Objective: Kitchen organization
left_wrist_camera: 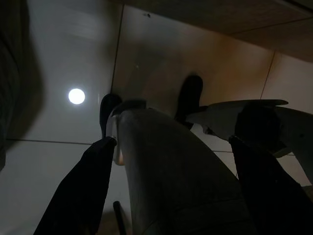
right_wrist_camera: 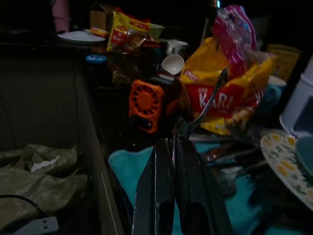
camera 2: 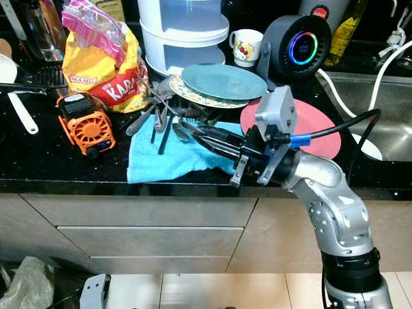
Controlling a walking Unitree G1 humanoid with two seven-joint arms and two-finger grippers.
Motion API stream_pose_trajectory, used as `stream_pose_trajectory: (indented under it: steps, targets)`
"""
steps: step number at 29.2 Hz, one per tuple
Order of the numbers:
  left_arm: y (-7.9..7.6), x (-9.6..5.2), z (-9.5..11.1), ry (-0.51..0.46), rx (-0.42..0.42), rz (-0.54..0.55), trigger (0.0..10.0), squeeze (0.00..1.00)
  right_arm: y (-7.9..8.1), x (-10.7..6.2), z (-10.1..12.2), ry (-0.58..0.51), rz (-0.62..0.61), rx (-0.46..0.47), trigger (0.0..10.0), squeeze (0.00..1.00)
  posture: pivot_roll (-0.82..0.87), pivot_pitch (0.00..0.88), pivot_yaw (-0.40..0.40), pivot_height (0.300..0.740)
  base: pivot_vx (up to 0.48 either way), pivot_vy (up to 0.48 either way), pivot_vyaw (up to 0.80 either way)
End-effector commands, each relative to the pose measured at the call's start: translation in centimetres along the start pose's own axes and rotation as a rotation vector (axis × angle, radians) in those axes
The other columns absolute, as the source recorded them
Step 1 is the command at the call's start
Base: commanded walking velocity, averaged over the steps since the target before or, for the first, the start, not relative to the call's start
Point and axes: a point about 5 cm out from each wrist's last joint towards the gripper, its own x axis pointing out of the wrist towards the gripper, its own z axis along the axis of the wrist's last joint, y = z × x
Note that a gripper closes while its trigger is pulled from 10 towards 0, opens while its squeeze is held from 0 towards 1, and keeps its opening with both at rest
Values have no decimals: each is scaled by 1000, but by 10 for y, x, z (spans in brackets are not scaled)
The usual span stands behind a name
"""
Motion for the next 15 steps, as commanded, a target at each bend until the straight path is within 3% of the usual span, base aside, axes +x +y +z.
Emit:
stream_pose_trajectory:
  steps: [1, 8, 9, 13, 14, 15]
  targets:
    - [1, -2, -12, 46, -9, 2, 10000, 0, 1, -8, -2, 6, 0, 17, 10000, 0, 72, 86, -23, 740, 0, 0, 0]
    - [0, -1, -12, 47, -7, 2, 10000, 0, 5, -13, 2, -78, 6, 80, 10000, 0, 69, 85, -21, 740, 0, 0, 0]
    - [0, -1, -12, 48, -7, 1, 10000, 0, 5, -14, 5, -134, 0, 108, 10000, 0, 67, 85, -20, 740, 0, 0, 0]
    - [0, -2, -12, 48, -5, 1, 10000, 0, -1, -16, 7, -218, -66, 145, 10000, 0, 65, 84, -20, 740, 0, 0, 0]
    - [1, -2, -12, 46, -6, 2, 10000, 0, -15, -16, 0, -254, -193, 194, 10000, 0, 66, 84, -21, 740, 0, 0, 0]
    - [1, -2, -12, 46, -6, 2, 10000, 0, -15, -16, 0, -254, -193, 194, 10000, 0, 66, 84, -21, 740, 0, 0, 0]
